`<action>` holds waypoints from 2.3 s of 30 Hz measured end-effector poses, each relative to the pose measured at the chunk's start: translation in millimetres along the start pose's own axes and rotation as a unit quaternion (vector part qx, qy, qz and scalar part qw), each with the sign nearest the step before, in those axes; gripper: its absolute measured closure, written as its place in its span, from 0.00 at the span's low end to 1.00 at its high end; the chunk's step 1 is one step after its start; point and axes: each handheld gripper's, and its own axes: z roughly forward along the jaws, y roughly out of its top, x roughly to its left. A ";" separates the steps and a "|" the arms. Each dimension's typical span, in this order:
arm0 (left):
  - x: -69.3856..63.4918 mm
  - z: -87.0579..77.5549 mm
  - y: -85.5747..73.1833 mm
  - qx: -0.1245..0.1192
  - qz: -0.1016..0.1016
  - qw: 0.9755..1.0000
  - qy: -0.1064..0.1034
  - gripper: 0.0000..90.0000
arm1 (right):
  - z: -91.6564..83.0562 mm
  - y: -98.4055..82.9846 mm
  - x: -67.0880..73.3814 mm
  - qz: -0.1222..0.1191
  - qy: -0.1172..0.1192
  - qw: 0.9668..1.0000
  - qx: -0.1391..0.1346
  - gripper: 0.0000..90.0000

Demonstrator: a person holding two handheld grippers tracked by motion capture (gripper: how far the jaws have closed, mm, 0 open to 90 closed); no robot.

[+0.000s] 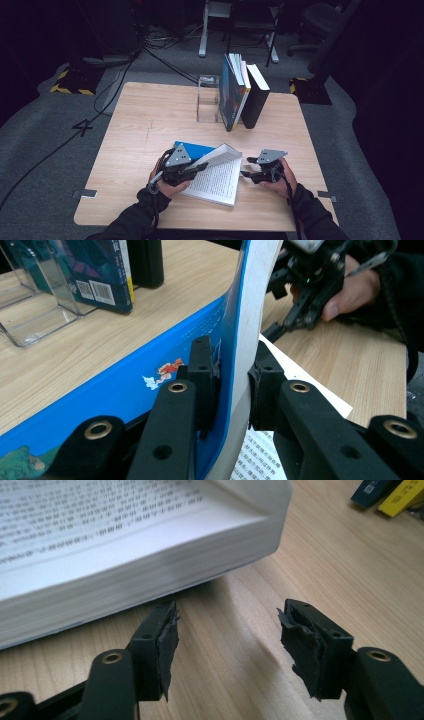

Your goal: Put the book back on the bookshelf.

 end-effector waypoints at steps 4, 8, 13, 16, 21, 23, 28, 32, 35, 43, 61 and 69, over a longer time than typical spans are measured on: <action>1.0 -1.2 0.8 -0.005 -0.004 1.000 -0.002 0.85 | 7.0 -1.9 1.3 0.008 0.014 1.000 -0.006 0.42; 2.3 -2.5 1.3 -0.010 -0.009 1.000 -0.004 0.85 | 8.8 -0.3 3.3 0.004 0.018 1.000 -0.010 0.40; 4.8 -7.1 3.6 -0.018 -0.018 1.000 -0.008 0.85 | 3.2 0.9 5.5 0.019 0.039 0.998 -0.051 0.51; 6.9 -12.9 5.8 -0.029 -0.025 0.999 -0.008 0.85 | -4.7 7.6 8.1 0.029 0.049 0.995 -0.077 0.61; 6.1 -22.7 7.8 -0.053 -0.036 0.998 -0.010 0.86 | -18.0 21.0 10.8 0.045 0.063 0.990 -0.120 0.69; 3.2 -25.6 8.5 -0.055 -0.029 0.998 -0.008 0.85 | -21.7 27.1 14.0 0.036 0.065 0.989 -0.131 0.69; -0.7 -34.4 7.1 -0.067 -0.025 0.997 0.002 0.84 | -26.7 42.9 21.7 0.016 0.060 0.987 -0.150 0.68; -8.0 -45.8 1.2 -0.073 -0.005 0.997 0.030 0.84 | -30.7 54.2 26.6 0.010 0.065 0.983 -0.168 0.68; -15.9 -50.3 -3.3 -0.074 0.020 0.996 0.049 0.84 | -32.6 66.1 31.5 0.002 0.062 0.981 -0.183 0.68; -34.6 -53.1 -8.9 -0.057 0.057 0.993 0.086 0.80 | -36.6 98.8 46.1 -0.023 0.052 0.977 -0.207 0.66; -19.5 -42.2 0.1 -0.081 0.027 0.996 0.015 0.84 | -49.8 105.6 50.2 -0.037 0.040 0.973 -0.224 0.63; -23.1 -25.6 20.7 -0.113 0.029 0.993 -0.030 0.84 | -80.6 110.2 49.5 -0.066 -0.007 0.972 -0.225 0.63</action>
